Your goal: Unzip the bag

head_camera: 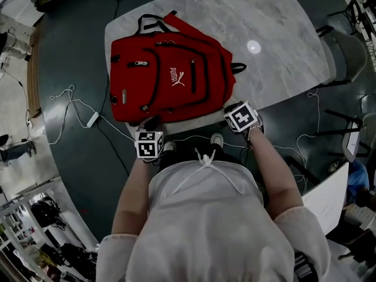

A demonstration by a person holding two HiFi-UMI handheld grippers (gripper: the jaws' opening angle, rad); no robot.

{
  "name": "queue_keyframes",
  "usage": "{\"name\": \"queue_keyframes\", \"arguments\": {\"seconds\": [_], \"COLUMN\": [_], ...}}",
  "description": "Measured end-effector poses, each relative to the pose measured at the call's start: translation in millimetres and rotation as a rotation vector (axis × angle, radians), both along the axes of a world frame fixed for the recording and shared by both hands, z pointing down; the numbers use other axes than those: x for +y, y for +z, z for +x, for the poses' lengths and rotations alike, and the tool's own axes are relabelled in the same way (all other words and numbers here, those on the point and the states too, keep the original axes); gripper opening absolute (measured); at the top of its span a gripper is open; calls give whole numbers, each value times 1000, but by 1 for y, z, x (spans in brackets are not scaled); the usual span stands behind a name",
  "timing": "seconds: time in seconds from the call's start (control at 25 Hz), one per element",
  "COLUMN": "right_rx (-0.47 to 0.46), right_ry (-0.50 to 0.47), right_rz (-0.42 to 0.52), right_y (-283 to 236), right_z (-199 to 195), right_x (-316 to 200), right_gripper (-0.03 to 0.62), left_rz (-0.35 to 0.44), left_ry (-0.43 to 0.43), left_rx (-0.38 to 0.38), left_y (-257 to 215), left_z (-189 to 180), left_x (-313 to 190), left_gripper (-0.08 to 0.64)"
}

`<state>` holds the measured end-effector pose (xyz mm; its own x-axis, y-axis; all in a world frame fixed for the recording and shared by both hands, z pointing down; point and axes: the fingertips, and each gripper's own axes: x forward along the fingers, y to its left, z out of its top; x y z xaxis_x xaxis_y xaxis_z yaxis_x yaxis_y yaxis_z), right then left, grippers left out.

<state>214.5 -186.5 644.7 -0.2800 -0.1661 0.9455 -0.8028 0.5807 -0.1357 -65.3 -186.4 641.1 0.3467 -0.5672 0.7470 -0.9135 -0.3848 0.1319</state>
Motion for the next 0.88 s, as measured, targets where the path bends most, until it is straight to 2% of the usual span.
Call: {"name": "queue_keyframes", "arguments": {"seconds": [0.32, 0.48, 0.68, 0.72, 0.76, 0.88], "right_rx": [-5, -30, -3, -7, -10, -18], "right_ry": [21, 80, 115, 132, 149, 176], "right_rz": [1, 24, 66, 76, 89, 134], "right_y": [-1, 4, 6, 4, 1, -13], "right_z": [10, 5, 2, 2, 3, -1], "right_x": [-12, -8, -5, -6, -7, -10], "right_gripper": [28, 29, 32, 51, 97, 109], "left_rz": [20, 20, 9, 2, -9, -45], "left_ry": [-10, -17, -29, -32, -35, -19], "left_rx": [-10, -22, -19, -11, -1, 13], "left_y": [-1, 1, 2, 2, 2, 0], "left_z": [2, 0, 1, 2, 2, 4], "left_x": [-4, -2, -1, -1, 0, 3], "left_gripper": [20, 20, 20, 20, 20, 21]}}
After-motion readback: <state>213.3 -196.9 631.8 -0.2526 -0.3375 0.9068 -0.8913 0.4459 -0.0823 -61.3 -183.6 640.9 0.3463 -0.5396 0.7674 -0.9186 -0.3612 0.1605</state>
